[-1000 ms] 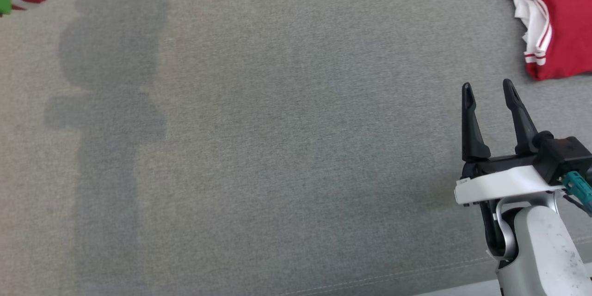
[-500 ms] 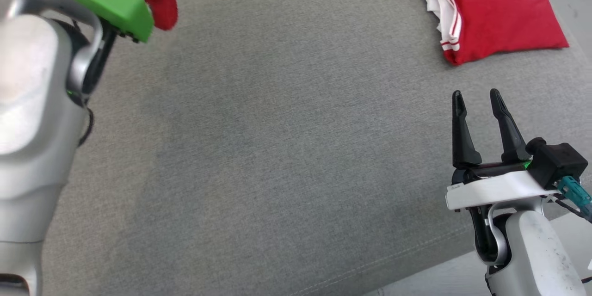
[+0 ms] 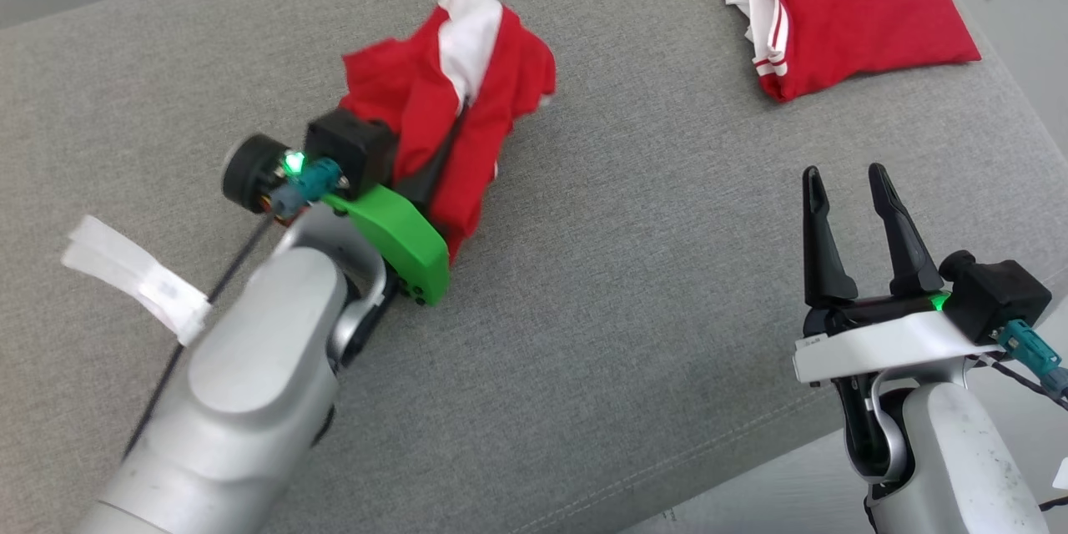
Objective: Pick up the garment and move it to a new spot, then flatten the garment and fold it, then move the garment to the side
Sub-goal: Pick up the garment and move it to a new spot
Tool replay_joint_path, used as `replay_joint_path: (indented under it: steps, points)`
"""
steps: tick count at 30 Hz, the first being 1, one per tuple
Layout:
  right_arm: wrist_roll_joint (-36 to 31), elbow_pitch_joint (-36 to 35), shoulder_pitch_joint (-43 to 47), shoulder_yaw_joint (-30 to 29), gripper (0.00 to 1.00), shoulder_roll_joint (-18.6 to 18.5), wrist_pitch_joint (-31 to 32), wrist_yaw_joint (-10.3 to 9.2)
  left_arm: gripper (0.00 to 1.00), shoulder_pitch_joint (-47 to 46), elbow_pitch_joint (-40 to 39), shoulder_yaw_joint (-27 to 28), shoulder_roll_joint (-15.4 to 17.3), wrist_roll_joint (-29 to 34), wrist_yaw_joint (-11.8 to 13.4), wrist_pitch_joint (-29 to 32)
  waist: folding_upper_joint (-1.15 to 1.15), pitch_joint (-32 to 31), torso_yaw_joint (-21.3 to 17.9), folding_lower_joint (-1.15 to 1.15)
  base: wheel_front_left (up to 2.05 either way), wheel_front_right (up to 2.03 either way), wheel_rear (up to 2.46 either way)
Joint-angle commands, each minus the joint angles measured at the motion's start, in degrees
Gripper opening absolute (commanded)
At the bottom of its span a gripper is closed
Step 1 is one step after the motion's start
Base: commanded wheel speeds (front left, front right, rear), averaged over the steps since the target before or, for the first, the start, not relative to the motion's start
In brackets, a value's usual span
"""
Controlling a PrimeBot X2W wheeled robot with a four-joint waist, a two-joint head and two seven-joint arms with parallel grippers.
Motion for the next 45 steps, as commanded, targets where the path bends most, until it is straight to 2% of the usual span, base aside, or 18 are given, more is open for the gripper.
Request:
replay_joint_path:
  steps: [1,5,6,7,8,9,16,24,34,45]
  points:
    - [0.33,0.10,-0.09,0.24,1.00,0.00,-0.16,-0.09,0.00,1.72,1.11,-0.84,-1.06,-0.33,-0.22,-0.96,0.00,-0.06,0.18,0.00,0.00,0.00,0.00]
    - [0.39,0.33,-0.11,0.60,1.00,0.00,-0.15,-0.09,0.00,4.03,3.63,-4.30,-4.08,0.18,-0.69,-2.33,0.00,-0.24,0.94,0.00,0.00,0.00,0.00]
    - [0.36,0.36,-0.12,0.58,1.00,0.00,-0.16,-0.09,0.08,4.23,3.98,-4.81,-4.54,0.19,-0.79,-2.51,0.00,-0.28,1.09,0.00,0.00,0.00,0.00]
    - [0.35,0.50,-0.15,0.51,1.00,-0.01,-0.16,-0.09,0.42,4.23,4.63,-5.84,-5.18,0.66,-0.86,-2.94,0.00,-0.43,1.43,0.00,0.00,0.00,0.00]
    - [0.38,0.60,-0.23,0.62,1.00,0.00,-0.16,-0.09,0.96,4.24,5.01,-6.42,-5.51,0.83,-0.92,-3.24,0.00,-0.55,1.61,0.00,0.00,0.00,0.00]
    - [0.35,0.67,-0.31,0.70,1.00,-0.01,-0.16,-0.09,1.00,4.18,5.43,-6.83,-6.02,0.64,-0.98,-3.62,0.00,-0.78,1.85,0.00,0.00,0.00,0.00]
    - [-0.64,1.06,1.01,0.26,1.00,0.00,-0.16,-0.09,1.00,2.64,5.62,-5.36,-6.87,-0.29,-0.51,-6.55,0.00,-3.66,4.10,0.00,0.00,0.00,0.00]
    - [-1.78,1.69,2.60,0.12,1.00,-0.04,-0.16,-0.10,1.00,5.88,2.84,0.05,-3.79,-1.52,2.08,-7.87,0.00,-7.96,7.46,0.00,0.00,0.00,0.00]
    - [-3.19,2.26,4.80,-0.50,1.00,-0.04,-0.16,-0.10,1.00,15.99,-4.58,11.03,1.29,-0.84,6.12,-7.97,0.00,-12.44,12.40,0.00,0.00,0.00,0.00]
    - [-4.74,2.14,6.66,-0.55,1.00,-0.04,-0.16,-0.10,1.00,28.09,-11.65,22.04,2.72,2.88,7.53,-7.94,0.00,-15.58,16.99,0.00,0.00,0.00,0.00]
